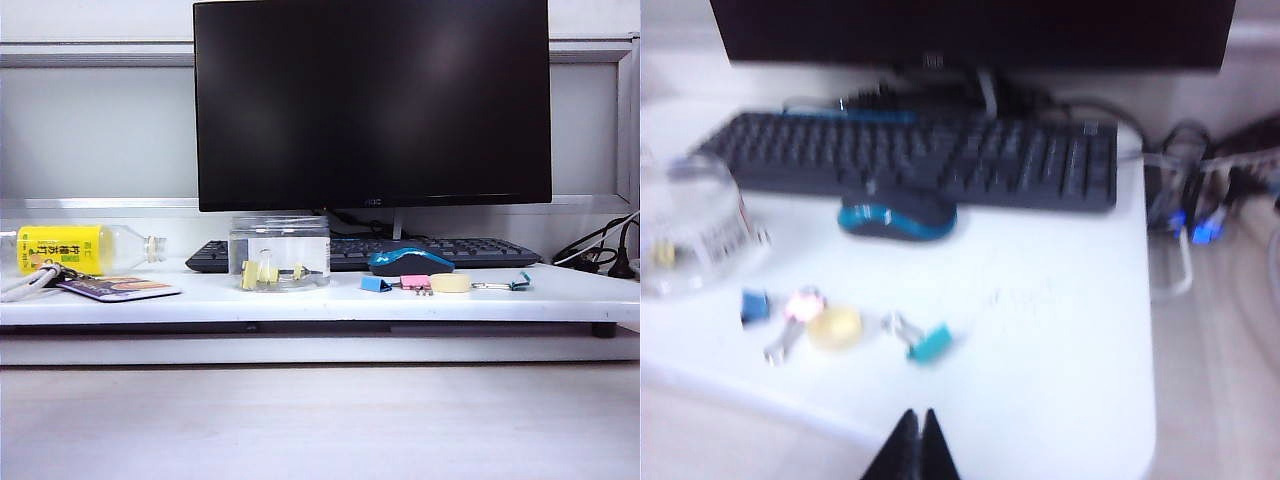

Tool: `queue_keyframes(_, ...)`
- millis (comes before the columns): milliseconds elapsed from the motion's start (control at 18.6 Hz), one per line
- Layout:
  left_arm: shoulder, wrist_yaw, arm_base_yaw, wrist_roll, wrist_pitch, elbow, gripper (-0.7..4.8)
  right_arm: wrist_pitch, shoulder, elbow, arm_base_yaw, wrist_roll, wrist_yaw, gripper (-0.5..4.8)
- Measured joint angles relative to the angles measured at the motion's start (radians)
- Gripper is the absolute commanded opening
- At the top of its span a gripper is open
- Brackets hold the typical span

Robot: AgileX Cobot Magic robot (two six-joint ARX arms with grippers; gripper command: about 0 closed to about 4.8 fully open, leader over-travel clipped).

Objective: Pick up the clips with the largest number of clips of the same color on the table and place them in a round transparent plastic box.

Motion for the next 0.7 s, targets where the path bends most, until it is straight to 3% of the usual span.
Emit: queue_keyframes(699,0.0,-0.119,0.0,0.0,-0.039,-0.028,0.13,-0.008,-0.001,-0.148,0.0,0.015,0.034,-0.01)
